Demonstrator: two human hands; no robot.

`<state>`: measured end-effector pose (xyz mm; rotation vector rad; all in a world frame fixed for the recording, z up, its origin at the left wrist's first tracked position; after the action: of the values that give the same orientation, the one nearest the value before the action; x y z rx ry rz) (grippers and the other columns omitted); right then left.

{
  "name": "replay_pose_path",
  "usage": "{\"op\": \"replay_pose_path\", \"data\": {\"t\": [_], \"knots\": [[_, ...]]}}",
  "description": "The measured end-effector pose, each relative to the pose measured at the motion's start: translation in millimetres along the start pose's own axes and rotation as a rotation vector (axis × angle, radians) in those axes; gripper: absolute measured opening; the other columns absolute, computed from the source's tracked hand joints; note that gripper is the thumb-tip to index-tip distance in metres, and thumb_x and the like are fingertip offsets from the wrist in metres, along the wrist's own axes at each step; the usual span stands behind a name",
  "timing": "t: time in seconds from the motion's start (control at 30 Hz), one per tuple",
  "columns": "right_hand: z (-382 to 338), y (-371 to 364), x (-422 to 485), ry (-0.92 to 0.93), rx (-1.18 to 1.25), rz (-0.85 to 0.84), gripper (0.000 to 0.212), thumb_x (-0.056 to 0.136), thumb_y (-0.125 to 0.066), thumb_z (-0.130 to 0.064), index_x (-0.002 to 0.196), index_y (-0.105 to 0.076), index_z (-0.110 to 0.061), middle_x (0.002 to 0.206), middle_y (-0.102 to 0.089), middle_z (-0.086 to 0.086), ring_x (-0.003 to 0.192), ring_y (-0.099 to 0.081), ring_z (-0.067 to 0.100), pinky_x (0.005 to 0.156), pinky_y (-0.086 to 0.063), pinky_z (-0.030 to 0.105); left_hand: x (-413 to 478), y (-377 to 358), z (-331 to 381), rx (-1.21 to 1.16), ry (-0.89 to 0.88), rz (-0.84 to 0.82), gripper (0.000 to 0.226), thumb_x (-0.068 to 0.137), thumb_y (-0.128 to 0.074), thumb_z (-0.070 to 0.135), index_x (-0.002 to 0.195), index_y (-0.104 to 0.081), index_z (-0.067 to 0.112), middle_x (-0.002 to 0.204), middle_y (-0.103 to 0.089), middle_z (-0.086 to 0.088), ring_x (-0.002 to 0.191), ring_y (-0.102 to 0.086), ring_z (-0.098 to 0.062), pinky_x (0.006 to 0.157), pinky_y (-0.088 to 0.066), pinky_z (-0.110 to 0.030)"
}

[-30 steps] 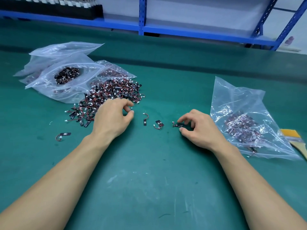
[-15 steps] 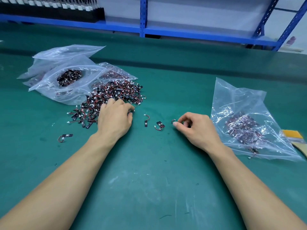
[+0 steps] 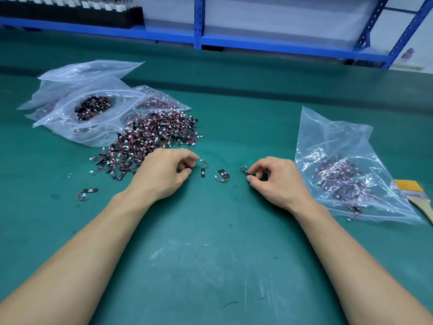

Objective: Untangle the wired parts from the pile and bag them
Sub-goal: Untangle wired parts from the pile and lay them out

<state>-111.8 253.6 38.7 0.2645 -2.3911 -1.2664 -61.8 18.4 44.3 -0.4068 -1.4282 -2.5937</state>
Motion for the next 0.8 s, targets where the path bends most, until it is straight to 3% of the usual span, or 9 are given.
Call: {"op": "replay_pose_path", "data": {"t": [0.17,0.23,0.33,0.5,0.8], "knots": [[-28,3,-4,0.208,-0.040,0.074,0.017,0.086,-0.070,-0.019,0.102,-0.074,-0.021,0.091,-0.055,-0.006,0.090,-0.051,0.018,0.083,-0.046,0.040,0,11,5,-0.086,-0.021,0.098,0.033,0.084,-0.070,0.009,0.112,-0.071,0.027,0.090,-0.070,0.024,0.057,-0.051,-0.006,0.072,-0.047,-0.028],[-39,-10,-6,0.277,-0.107,-0.016,0.031,0.086,-0.062,-0.023,0.116,-0.073,-0.022,0.106,-0.055,-0.002,0.099,-0.045,0.021,0.089,-0.040,0.040,-1,13,13,-0.076,-0.070,0.129,0.034,0.085,-0.068,0.006,0.113,-0.070,0.026,0.096,-0.068,0.024,0.066,-0.049,-0.006,0.082,-0.048,-0.033],[-45,-28,-6,0.295,-0.216,-0.149,0.048,0.085,-0.047,-0.034,0.130,-0.065,-0.033,0.122,-0.048,-0.006,0.110,-0.035,0.019,0.094,-0.025,0.033,-4,-5,31,-0.045,-0.182,0.012,0.038,0.087,-0.064,0.005,0.118,-0.067,0.025,0.107,-0.067,0.020,0.092,-0.047,-0.013,0.090,-0.044,-0.036],[-43,-32,-7,0.290,-0.228,-0.163,0.049,0.086,-0.046,-0.039,0.131,-0.064,-0.036,0.119,-0.048,-0.009,0.110,-0.033,0.018,0.094,-0.024,0.035,-6,-34,43,0.041,-0.234,-0.143,0.049,0.083,-0.056,0.011,0.126,-0.061,0.034,0.112,-0.062,0.022,0.101,-0.041,-0.010,0.091,-0.033,-0.035],[-33,-25,-6,0.264,-0.162,-0.105,0.040,0.085,-0.055,-0.038,0.122,-0.070,-0.033,0.109,-0.048,-0.012,0.102,-0.026,0.008,0.090,-0.020,0.030,-5,-45,43,0.192,-0.295,-0.192,0.053,0.087,-0.050,0.016,0.136,-0.054,0.036,0.126,-0.055,0.024,0.107,-0.036,-0.009,0.090,-0.024,-0.031]]}}
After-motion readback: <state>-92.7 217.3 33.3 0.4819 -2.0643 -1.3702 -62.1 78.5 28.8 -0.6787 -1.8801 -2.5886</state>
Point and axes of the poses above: each hand's wrist, its own x-axis towards the middle knuckle, its own y-axis out of the back of the hand, z = x × y, the point moved 9 cm from there along x, towards the middle knuckle
